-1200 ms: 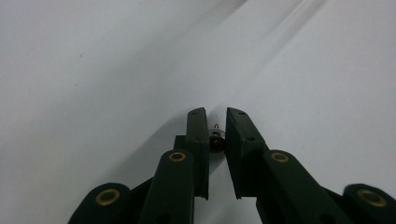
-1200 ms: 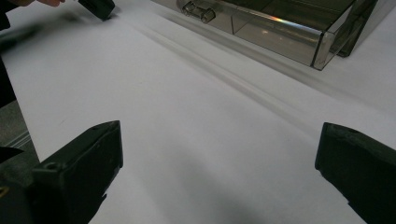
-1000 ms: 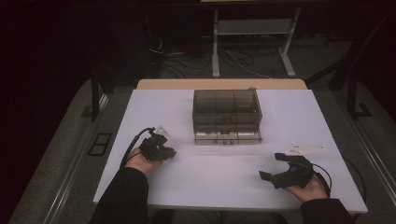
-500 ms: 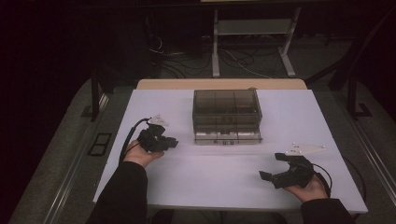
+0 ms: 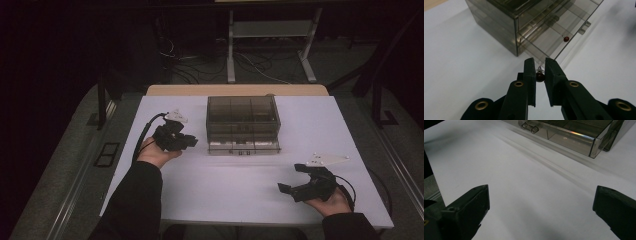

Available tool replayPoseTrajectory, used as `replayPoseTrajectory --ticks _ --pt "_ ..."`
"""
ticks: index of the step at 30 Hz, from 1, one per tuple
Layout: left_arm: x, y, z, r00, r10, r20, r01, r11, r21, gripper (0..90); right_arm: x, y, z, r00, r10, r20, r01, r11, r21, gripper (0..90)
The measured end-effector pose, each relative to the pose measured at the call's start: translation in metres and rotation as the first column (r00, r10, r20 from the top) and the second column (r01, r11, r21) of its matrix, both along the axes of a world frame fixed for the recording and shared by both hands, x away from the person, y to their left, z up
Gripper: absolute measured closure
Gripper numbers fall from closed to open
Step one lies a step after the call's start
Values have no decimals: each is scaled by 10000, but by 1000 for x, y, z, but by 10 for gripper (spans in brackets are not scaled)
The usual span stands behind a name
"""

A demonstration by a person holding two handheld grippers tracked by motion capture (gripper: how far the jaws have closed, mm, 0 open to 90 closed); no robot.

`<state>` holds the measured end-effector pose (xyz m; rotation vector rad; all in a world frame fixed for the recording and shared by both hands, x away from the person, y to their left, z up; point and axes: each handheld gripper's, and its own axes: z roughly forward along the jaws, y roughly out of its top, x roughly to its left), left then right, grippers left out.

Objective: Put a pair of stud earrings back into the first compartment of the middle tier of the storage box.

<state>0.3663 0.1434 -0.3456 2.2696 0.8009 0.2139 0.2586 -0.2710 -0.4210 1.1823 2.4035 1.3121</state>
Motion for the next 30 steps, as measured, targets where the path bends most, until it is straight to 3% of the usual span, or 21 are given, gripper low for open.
replayPoseTrajectory --ticks 12,30 --pt "7 -29 8 9987 -493 156 492 9988 68 785 0 -1 0 10000 3 16 -3 10000 46 4" --pt "19 -54 -11 9988 -480 127 482 9987 -154 784 0 -1 0 10000 29 24 -29 10000 43 4"
